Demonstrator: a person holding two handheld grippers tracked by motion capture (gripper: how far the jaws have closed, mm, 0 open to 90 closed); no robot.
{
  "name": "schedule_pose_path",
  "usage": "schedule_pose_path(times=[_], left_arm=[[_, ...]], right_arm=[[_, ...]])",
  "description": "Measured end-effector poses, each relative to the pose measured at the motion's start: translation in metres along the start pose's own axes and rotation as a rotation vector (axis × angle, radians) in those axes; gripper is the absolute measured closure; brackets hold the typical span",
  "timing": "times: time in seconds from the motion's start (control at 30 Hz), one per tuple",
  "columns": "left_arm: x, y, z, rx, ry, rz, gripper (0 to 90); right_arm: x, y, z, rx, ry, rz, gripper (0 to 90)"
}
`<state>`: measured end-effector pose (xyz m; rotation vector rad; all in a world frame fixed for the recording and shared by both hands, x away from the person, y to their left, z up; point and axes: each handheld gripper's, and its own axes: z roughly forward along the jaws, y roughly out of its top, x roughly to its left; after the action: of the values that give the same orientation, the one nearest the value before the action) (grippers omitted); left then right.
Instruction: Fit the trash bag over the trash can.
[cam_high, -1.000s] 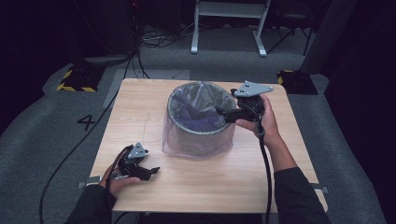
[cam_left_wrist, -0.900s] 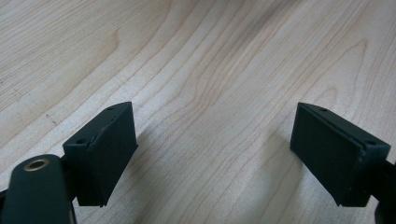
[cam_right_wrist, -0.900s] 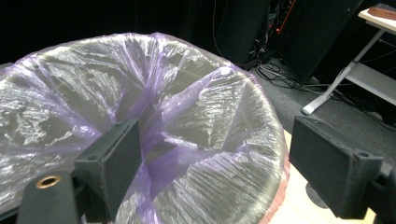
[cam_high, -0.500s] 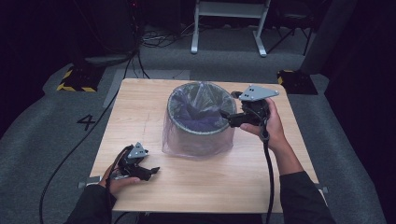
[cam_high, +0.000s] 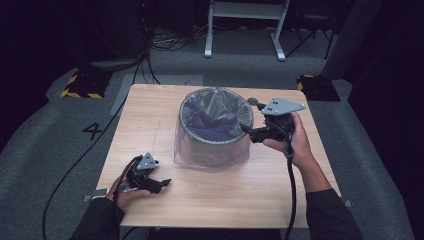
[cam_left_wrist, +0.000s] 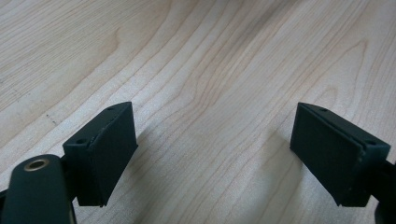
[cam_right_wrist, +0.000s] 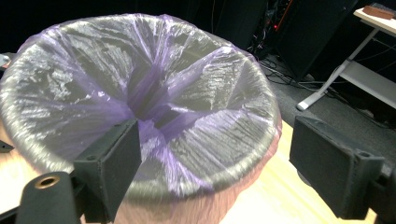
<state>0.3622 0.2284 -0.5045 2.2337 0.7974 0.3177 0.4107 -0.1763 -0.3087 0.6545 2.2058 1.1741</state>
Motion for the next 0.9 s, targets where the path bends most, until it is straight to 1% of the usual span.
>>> schedule_pose_path(times=[0.17,0.37,0.47,0.9], left_arm=[[0.000,0.000,0.000,0.000,0.000,0.000,14.0],[0.000,0.000,0.000,0.000,0.000,0.001,14.0],[0.000,0.000,0.000,0.000,0.000,0.001,14.0],[0.000,0.000,0.000,0.001,0.002,-0.001,13.9]], right_arm=[[0.001,-0.005,-0.006,-0.001,-0.002,-0.003,16.6],[0.001,-0.011,-0.011,0.011,-0.007,-0.009,16.6],[0.001,-0.016,-0.013,0.014,-0.007,0.000,16.6],[0.002,-0.037,-0.015,0.062,-0.009,-0.006,16.6]])
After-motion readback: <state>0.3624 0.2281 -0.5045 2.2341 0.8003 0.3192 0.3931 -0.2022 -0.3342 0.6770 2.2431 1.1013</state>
